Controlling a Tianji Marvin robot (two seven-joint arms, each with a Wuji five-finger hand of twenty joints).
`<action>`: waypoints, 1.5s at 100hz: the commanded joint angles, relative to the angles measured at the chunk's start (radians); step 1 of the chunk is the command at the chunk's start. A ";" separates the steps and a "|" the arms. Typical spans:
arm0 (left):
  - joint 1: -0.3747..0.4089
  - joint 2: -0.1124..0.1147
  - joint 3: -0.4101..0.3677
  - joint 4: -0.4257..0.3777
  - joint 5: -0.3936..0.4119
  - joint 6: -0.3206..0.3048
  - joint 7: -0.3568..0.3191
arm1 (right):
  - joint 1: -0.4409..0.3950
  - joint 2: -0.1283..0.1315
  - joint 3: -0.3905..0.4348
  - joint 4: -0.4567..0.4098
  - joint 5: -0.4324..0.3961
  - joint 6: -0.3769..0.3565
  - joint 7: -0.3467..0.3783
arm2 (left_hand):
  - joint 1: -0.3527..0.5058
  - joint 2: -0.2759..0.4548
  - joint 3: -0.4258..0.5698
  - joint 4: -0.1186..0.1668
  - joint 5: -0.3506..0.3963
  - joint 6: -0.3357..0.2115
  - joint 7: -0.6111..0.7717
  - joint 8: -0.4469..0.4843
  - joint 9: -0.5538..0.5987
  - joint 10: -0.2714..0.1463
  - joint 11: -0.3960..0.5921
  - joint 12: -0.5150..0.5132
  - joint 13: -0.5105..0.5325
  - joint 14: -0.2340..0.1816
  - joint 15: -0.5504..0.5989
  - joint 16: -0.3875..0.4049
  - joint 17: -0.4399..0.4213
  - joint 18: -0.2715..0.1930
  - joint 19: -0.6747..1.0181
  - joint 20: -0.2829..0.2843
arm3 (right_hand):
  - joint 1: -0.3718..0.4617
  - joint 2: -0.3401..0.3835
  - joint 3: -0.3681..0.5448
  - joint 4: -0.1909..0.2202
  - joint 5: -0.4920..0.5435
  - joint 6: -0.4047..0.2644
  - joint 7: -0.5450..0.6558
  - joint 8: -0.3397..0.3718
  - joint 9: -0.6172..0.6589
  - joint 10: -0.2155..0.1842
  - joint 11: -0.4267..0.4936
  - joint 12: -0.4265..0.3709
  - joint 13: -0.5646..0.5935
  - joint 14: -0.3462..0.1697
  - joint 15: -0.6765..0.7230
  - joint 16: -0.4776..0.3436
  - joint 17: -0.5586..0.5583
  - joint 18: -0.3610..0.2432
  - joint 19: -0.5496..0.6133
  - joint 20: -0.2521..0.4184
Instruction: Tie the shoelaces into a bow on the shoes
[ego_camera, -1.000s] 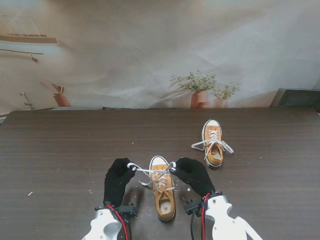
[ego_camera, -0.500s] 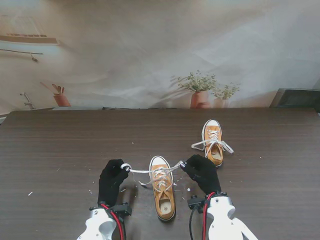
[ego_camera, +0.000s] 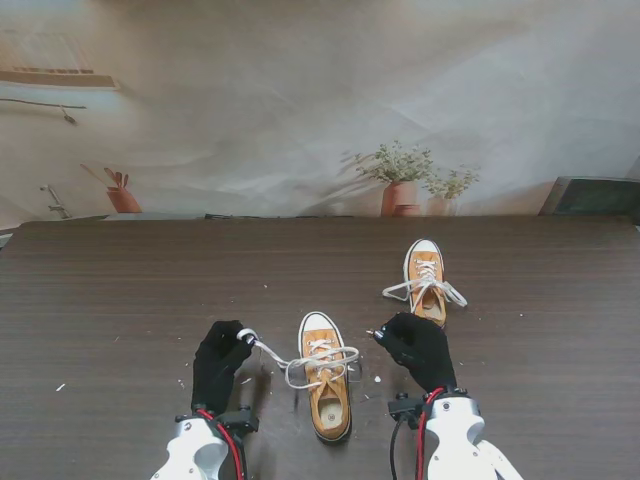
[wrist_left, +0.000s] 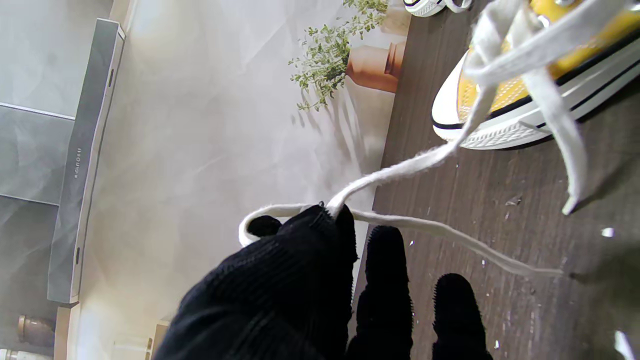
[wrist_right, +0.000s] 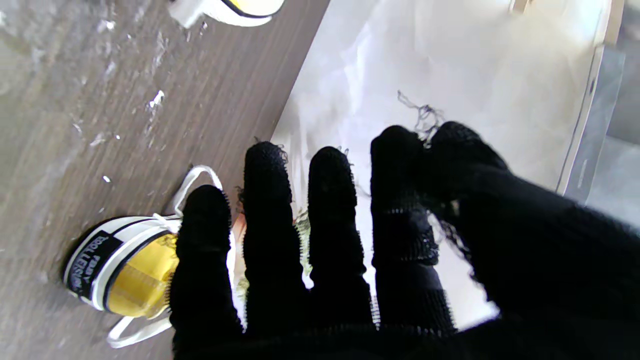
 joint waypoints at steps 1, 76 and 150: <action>0.005 0.001 0.002 0.008 -0.004 -0.007 -0.018 | 0.002 0.017 -0.003 0.023 -0.051 -0.020 0.011 | 0.061 0.038 -0.015 0.029 -0.017 -0.141 0.002 -0.017 0.022 -0.032 0.036 0.004 0.018 -0.015 0.026 0.016 -0.005 -0.072 0.029 0.004 | 0.017 0.014 -0.026 -0.013 -0.059 -0.102 -0.056 -0.060 0.011 -0.004 -0.024 -0.013 0.017 -0.007 -0.010 -0.013 -0.012 0.003 0.003 -0.010; 0.065 0.009 -0.017 0.042 -0.031 -0.093 -0.053 | 0.308 0.133 -0.132 0.323 -0.692 -0.206 -0.019 | 0.061 0.043 -0.051 0.041 -0.021 -0.139 0.000 -0.123 0.027 -0.040 0.003 -0.017 0.012 -0.023 0.022 -0.003 -0.006 -0.073 0.039 -0.014 | 0.088 -0.067 0.047 0.035 -0.242 -0.349 -0.299 -0.182 -0.102 -0.089 -0.083 -0.014 -0.021 -0.083 -0.072 -0.014 -0.001 -0.058 -0.047 -0.007; 0.074 0.014 0.000 0.003 -0.020 -0.061 -0.059 | 0.360 0.149 -0.227 0.388 -0.725 -0.167 0.006 | 0.061 0.043 -0.053 0.043 -0.023 -0.138 0.008 -0.145 0.027 -0.039 0.002 -0.017 0.007 -0.024 0.017 -0.003 -0.006 -0.076 0.024 -0.027 | 0.086 -0.073 0.070 0.037 -0.174 -0.352 -0.205 -0.218 -0.137 -0.094 -0.094 -0.029 -0.048 -0.086 -0.105 -0.026 -0.007 -0.068 -0.073 -0.025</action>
